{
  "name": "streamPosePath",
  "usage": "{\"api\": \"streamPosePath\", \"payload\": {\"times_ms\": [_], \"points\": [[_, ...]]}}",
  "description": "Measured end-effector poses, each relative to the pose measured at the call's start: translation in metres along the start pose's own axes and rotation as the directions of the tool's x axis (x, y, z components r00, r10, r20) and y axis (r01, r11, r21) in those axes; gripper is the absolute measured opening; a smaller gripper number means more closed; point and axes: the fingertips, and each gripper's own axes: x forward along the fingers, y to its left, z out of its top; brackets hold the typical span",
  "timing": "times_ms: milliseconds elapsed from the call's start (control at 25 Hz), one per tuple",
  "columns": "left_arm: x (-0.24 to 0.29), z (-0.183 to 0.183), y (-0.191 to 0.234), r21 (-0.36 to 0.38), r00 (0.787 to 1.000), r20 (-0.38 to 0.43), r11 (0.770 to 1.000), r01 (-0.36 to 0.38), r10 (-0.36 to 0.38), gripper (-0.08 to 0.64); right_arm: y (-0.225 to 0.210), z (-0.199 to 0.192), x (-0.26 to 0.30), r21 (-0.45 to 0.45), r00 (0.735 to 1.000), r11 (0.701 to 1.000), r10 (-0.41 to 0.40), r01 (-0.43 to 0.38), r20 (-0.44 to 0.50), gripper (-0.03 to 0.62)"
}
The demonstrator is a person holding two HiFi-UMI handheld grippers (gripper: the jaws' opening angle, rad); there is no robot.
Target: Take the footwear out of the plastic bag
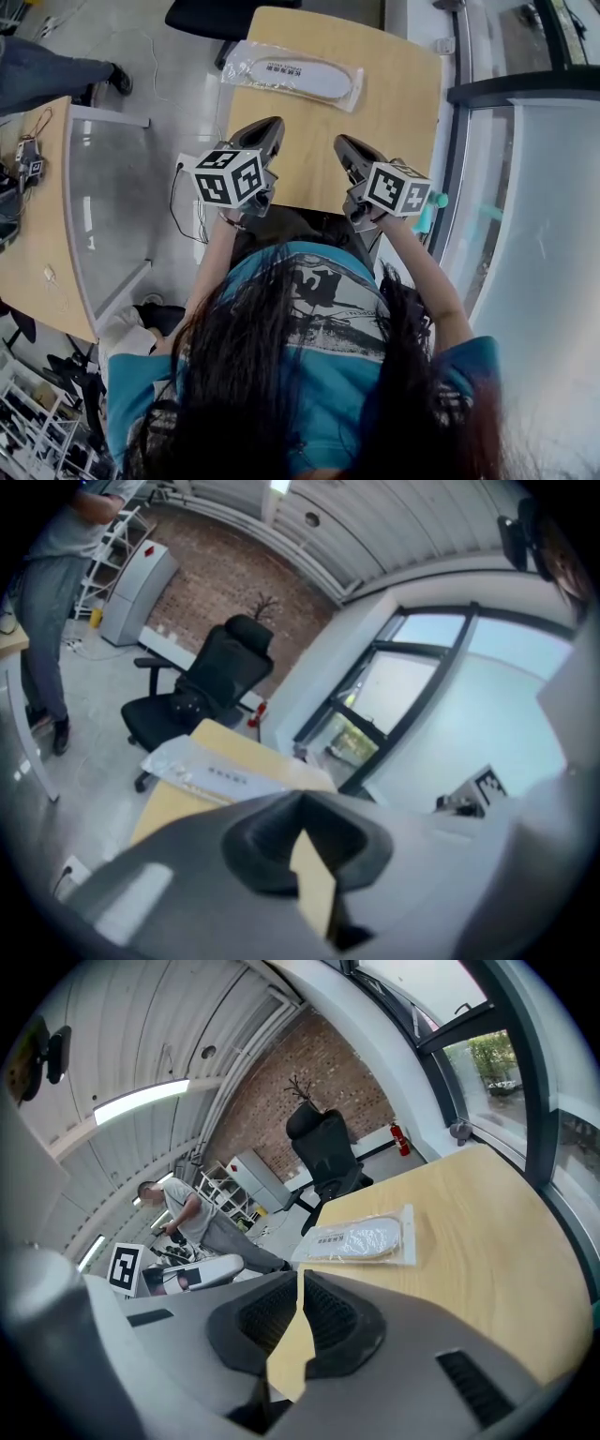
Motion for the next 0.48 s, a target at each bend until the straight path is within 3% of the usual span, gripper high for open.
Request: {"api": "streamPosePath", "payload": {"times_ms": [320, 480], "points": [[0.016, 0.003, -0.007, 0.001, 1.0, -0.012, 1.0, -0.003, 0.003, 0.003, -0.052, 0.018, 0.001, -0.03, 0.998, 1.0, -0.007, 0.005, -0.058, 0.031], [0.025, 0.004, -0.008, -0.008, 1.0, -0.011, 1.0, -0.015, 0.015, 0.003, -0.089, 0.034, 0.021, 0.019, 0.997, 1.0, 0.015, -0.014, -0.079, 0.031]]}}
